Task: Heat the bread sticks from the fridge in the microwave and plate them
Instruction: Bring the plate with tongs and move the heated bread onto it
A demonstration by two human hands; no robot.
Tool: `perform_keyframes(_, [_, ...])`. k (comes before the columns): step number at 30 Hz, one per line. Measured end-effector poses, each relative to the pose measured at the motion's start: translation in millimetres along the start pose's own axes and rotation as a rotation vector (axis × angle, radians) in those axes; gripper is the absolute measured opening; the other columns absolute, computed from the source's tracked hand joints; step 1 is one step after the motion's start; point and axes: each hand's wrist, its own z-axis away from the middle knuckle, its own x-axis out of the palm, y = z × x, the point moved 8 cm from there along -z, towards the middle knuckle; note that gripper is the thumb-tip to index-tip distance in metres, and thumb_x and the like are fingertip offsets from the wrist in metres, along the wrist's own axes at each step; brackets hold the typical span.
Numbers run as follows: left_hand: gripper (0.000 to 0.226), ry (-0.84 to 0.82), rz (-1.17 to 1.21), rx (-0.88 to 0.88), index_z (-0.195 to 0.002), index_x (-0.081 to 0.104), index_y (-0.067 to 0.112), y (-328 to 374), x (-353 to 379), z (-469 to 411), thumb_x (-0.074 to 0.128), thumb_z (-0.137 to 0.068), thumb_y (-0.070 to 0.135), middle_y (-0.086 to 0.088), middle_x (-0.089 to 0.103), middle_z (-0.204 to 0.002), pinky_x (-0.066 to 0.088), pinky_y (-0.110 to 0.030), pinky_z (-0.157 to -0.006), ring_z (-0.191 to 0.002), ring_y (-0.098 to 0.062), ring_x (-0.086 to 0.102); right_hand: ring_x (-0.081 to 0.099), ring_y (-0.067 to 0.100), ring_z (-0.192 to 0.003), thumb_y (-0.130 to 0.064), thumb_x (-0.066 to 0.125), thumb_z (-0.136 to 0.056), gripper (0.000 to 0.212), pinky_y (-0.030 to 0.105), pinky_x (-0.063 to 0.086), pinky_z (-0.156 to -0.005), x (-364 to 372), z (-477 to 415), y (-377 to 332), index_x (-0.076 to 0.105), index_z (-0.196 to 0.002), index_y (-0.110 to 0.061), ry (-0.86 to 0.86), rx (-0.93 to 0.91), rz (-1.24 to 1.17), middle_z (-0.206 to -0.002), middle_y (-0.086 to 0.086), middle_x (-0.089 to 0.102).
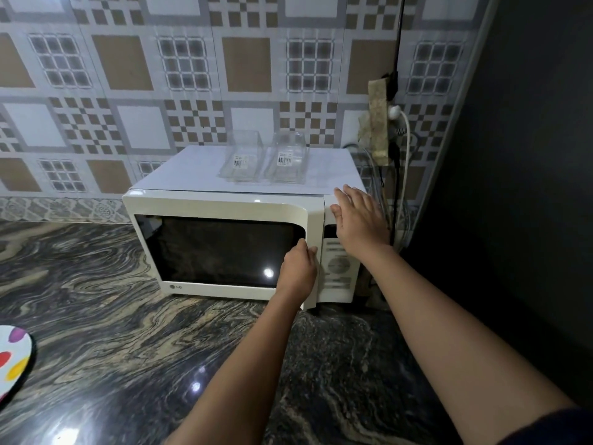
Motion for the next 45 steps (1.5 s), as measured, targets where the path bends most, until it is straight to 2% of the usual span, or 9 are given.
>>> perform_keyframes(3, [0.024,0.000,0.026,0.055,-0.082,0.045,0.009,-7.2,-7.7,24.7,0.042,-0.098,0.027,-0.007,0.058,-0.077,0.038,-0.035,-0.063,-0.077,-0.029,0.056,0.017,0.023,-0.144,-0.034,0.018,-0.102,0.049,0.036,0.009,-0.119,0.1,-2.4,2.9,0.026,-0.147,-0.016,-0.030,0.020,0.004,-0.156,0.007,0.022])
perform_keyframes(10, [0.033,-0.023,0.040,0.034,-0.082,0.046,-0.001,-10.3,-23.8,55.7,0.044,-0.097,0.028,-0.022,0.059,-0.078,0.050,-0.045,-0.065,-0.075,-0.036,0.058,0.006,0.021,-0.147,-0.016,0.030,-0.100,0.052,0.039,0.005,-0.120,-9.5,13.0,-6.7,0.015,-0.150,-0.015,-0.182,0.105,-0.080,-0.159,0.004,0.009])
perform_keyframes(16, [0.035,0.044,0.082,-0.003,-0.066,0.029,0.021,-11.2,-34.6,88.8,0.042,-0.099,0.027,0.004,0.038,-0.063,0.026,-0.020,-0.049,-0.057,-0.009,0.035,0.016,0.023,-0.144,-0.020,0.034,-0.099,0.045,0.035,0.013,-0.118,-22.0,41.8,-12.7,0.035,-0.143,-0.008,-0.068,0.235,-0.444,-0.154,0.009,0.023])
perform_keyframes(20, [0.017,0.078,0.056,-0.059,-0.087,0.037,0.014,-4.3,-32.9,102.9,0.042,-0.098,0.026,0.002,0.045,-0.085,0.030,-0.025,-0.058,-0.077,-0.014,0.044,0.043,0.025,-0.129,-0.022,0.041,-0.099,0.038,0.033,0.033,-0.107,-25.2,63.3,-40.1,0.047,-0.134,-0.009,-0.156,0.190,-0.705,-0.141,0.013,0.044])
perform_keyframes(28, [0.020,0.030,0.017,-0.060,-0.105,0.039,0.014,-11.7,-53.5,138.1,0.052,-0.093,0.022,-0.001,0.048,-0.107,0.037,-0.027,-0.076,-0.100,-0.020,0.050,0.056,0.015,-0.113,-0.019,0.052,-0.094,0.025,0.023,0.044,-0.087,-57.6,99.1,-97.7,0.063,-0.116,-0.017,-0.290,-0.055,-0.716,-0.120,0.000,0.063])
perform_keyframes(32, [0.027,-0.049,-0.054,-0.001,-0.111,0.040,0.010,-20.1,-70.9,151.4,0.053,-0.092,0.024,-0.007,0.049,-0.115,0.040,-0.029,-0.081,-0.106,-0.022,0.049,0.053,0.014,-0.117,-0.024,0.056,-0.091,0.026,0.025,0.039,-0.095,-59.8,114.1,-124.4,0.065,-0.115,-0.020,-0.300,-0.045,-0.677,-0.124,-0.002,0.061])
perform_keyframes(38, [0.024,0.025,-0.039,0.138,-0.115,0.038,0.003,-39.8,-103.5,194.1,0.043,-0.096,0.018,-0.010,0.039,-0.114,0.037,-0.028,-0.083,-0.104,-0.028,0.044,0.048,0.008,-0.126,-0.030,0.059,-0.090,0.031,0.026,0.035,-0.107,-62.5,153.5,-168.3,0.064,-0.120,-0.023,-0.231,0.050,-0.756,-0.132,-0.008,0.058])
perform_keyframes(42, [0.053,-0.019,0.180,0.039,-0.146,0.013,0.010,-72.5,-133.5,219.5,0.033,-0.099,0.024,-0.005,0.029,-0.137,0.040,-0.031,-0.097,-0.122,-0.025,0.039,0.038,0.008,-0.134,-0.030,0.053,-0.094,0.036,0.029,0.028,-0.114,-60.7,189.1,-214.6,0.057,-0.129,-0.024,-0.190,0.087,-0.801,-0.143,-0.009,0.047])
perform_keyframes(45, [0.064,-0.080,0.314,0.073,-0.149,-0.008,0.019,-93.9,-159.1,239.6,0.030,-0.099,0.026,-0.001,0.015,-0.153,0.031,-0.039,-0.113,-0.139,-0.020,0.025,0.035,0.006,-0.136,-0.030,0.050,-0.096,0.038,0.020,0.026,-0.110,-59.1,213.0,-256.8,0.052,-0.133,-0.023,-0.160,0.096,-0.808,-0.147,-0.009,0.040])
